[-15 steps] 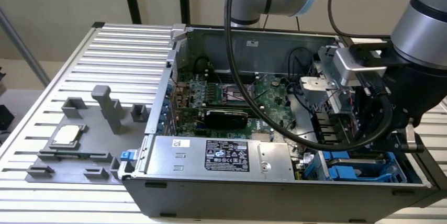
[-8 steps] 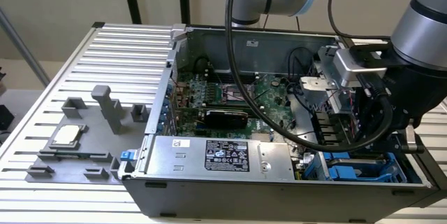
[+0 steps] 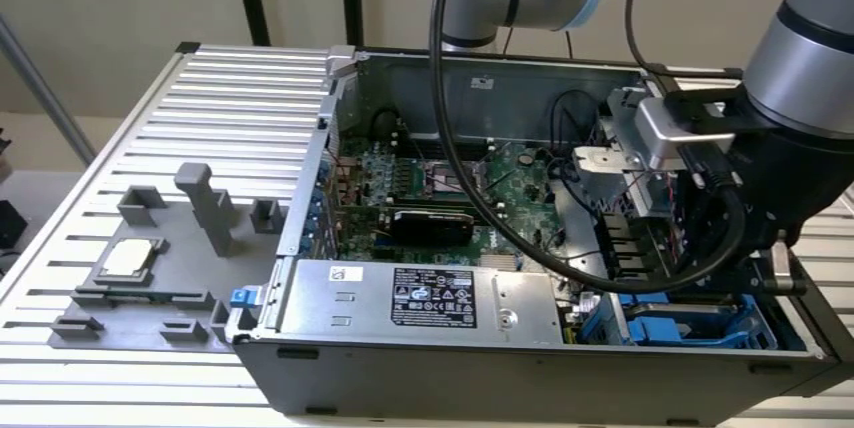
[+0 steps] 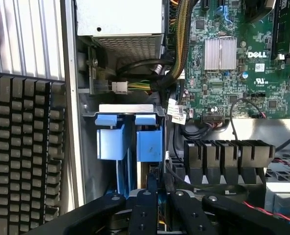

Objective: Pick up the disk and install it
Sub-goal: 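Insert the second disk wire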

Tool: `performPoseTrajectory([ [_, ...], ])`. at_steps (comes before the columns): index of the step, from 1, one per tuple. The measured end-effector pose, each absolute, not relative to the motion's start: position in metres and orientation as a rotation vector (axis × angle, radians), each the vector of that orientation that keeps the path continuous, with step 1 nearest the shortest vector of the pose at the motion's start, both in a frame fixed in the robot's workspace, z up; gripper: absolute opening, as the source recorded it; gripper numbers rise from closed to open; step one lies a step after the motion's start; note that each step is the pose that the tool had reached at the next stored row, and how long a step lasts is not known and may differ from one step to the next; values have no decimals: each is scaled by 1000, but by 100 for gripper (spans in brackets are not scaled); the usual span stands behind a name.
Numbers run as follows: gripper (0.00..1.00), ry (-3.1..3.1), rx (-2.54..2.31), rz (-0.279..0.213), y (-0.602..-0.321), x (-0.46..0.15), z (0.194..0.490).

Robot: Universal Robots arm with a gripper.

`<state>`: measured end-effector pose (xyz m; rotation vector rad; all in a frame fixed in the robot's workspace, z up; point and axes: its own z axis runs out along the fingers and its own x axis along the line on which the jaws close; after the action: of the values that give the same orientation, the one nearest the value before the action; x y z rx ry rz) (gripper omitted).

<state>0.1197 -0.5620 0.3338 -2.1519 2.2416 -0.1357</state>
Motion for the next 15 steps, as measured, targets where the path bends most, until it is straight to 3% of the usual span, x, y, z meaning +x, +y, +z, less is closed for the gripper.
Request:
performPoseTrajectory([
  [1, 0, 2241, -2152, -136, -562, 120, 333],
  [2, 100, 2240, -2151, -134, -562, 120, 333],
  [15, 100, 2241, -2151, -136, -562, 106, 357],
])
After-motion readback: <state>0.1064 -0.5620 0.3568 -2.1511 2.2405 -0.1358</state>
